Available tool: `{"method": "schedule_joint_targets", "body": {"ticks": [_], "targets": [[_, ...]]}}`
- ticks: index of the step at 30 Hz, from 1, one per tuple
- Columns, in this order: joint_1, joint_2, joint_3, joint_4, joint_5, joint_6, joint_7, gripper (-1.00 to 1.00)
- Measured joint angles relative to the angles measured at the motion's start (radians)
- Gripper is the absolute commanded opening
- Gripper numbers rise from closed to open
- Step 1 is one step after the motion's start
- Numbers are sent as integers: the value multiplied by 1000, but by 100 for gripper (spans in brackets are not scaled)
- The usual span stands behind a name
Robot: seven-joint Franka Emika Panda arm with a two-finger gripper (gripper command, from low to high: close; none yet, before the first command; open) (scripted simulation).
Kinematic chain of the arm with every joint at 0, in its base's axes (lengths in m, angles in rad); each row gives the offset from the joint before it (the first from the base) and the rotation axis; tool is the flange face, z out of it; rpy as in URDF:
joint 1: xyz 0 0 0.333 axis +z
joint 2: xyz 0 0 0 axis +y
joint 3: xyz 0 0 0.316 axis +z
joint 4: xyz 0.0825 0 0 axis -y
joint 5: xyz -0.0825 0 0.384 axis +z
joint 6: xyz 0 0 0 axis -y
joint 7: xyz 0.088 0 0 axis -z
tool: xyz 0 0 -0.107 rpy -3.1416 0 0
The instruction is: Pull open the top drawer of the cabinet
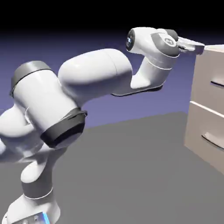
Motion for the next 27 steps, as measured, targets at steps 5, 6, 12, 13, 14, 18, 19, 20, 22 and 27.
{"method": "schedule_joint_targets", "body": {"ticks": [5, 6, 12, 13, 14, 18, 19, 20, 22, 27], "targets": [[167, -34, -137, 104, -217, -23, -215, 0], [200, -41, -165, 125, -261, -28, -258, 0], [400, -81, -330, 251, -522, -56, -516, 0], [434, -88, -357, 272, -565, -61, -559, 0], [467, -95, -385, 292, -609, -66, -602, 0], [601, -122, -495, 376, -783, -84, -774, 0], [629, -127, -518, 394, -820, -88, -811, 0], [629, -127, -518, 394, -820, -88, -811, 0], [676, -150, -536, 466, -804, -64, -841, 0], [794, -208, -581, 647, -765, -1, -917, 0]]}}
